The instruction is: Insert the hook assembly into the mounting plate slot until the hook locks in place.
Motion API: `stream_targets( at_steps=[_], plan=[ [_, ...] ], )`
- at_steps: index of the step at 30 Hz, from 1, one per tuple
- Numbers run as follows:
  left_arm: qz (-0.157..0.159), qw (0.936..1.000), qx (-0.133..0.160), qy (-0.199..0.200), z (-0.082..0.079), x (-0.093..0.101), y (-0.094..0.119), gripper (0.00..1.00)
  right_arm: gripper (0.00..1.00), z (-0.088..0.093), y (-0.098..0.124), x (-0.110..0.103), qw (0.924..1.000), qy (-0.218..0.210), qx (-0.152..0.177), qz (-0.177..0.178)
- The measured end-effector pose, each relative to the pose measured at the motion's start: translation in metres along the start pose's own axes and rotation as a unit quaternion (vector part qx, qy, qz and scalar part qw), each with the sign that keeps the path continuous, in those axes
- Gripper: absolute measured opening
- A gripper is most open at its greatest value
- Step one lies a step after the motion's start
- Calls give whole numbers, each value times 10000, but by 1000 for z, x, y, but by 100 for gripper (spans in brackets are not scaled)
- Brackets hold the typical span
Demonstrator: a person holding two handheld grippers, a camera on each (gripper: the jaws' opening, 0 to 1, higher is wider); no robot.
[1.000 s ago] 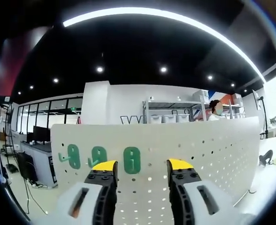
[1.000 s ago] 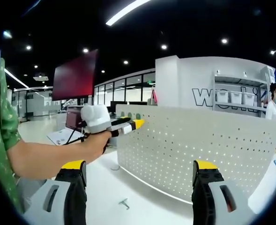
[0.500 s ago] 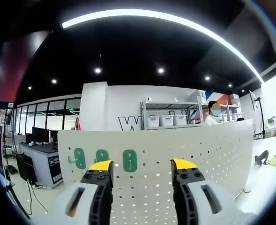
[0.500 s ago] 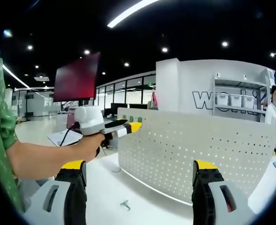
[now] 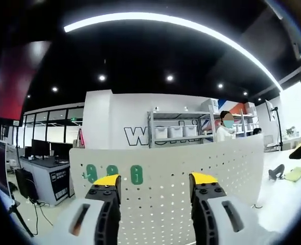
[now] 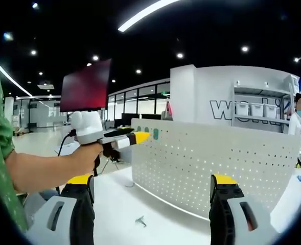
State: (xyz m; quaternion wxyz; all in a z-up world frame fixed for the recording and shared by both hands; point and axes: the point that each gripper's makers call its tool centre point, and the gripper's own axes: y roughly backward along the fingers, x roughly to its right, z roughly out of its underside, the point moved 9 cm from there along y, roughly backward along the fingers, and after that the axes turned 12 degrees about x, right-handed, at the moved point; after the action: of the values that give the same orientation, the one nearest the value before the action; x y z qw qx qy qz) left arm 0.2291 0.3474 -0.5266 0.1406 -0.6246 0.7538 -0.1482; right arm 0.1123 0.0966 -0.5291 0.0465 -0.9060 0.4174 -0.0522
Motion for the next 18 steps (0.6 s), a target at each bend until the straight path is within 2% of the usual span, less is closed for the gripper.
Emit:
stream_targets(
  at_steps=[9, 18],
  plan=[
    [167, 9998, -57, 79, -15, 7, 32, 57, 96, -2, 10, -5, 10000, 15, 15, 29],
    [242, 9995, -201, 98, -21, 11, 69, 57, 96, 0, 18, -12, 10000, -2, 0, 15]
  ],
)
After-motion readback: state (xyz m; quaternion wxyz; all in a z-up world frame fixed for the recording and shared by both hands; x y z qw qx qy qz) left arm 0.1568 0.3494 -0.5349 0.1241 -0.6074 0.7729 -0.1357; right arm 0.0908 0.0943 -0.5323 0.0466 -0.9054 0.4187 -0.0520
